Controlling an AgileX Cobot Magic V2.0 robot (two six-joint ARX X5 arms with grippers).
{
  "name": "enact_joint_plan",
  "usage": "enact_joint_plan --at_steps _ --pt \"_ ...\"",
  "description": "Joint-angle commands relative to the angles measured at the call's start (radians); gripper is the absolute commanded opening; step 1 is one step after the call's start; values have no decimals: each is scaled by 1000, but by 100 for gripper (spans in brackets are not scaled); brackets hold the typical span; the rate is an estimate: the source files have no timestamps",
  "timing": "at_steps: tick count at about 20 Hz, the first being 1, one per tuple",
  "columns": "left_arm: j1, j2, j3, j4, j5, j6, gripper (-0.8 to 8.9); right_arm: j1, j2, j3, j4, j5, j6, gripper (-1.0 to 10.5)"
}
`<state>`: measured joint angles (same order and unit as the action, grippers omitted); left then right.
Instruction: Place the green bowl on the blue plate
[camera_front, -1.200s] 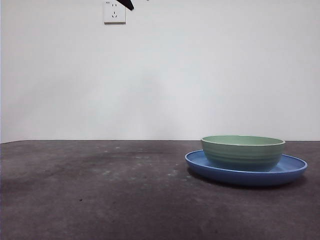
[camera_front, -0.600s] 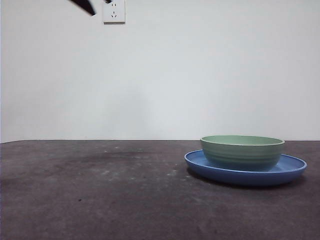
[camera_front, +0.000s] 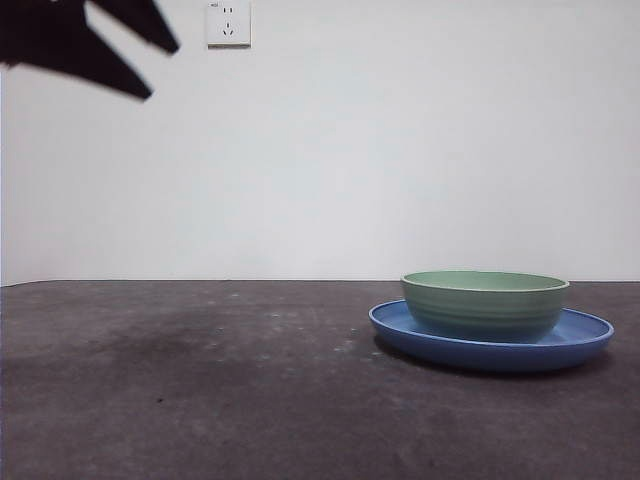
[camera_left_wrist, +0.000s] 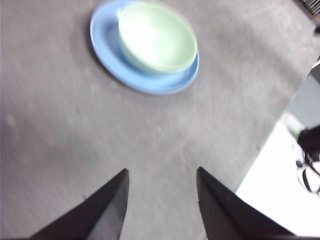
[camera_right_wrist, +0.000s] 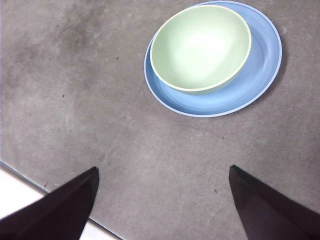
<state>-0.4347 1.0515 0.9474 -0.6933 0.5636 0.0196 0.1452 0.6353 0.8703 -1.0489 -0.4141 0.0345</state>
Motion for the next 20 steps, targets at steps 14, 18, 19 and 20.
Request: enact_joint_plan --at_steps 14,18,19,20 --pt "-12 -24 -79 116 145 -35 218 3 3 20 8 3 43 418" --pt "-12 -24 -79 114 145 -36 218 3 3 20 9 7 61 417" --pt "-12 -24 -79 114 145 -36 218 3 4 20 10 17 68 417" --pt "-12 -24 -79 114 145 -36 218 3 4 20 13 45 86 417"
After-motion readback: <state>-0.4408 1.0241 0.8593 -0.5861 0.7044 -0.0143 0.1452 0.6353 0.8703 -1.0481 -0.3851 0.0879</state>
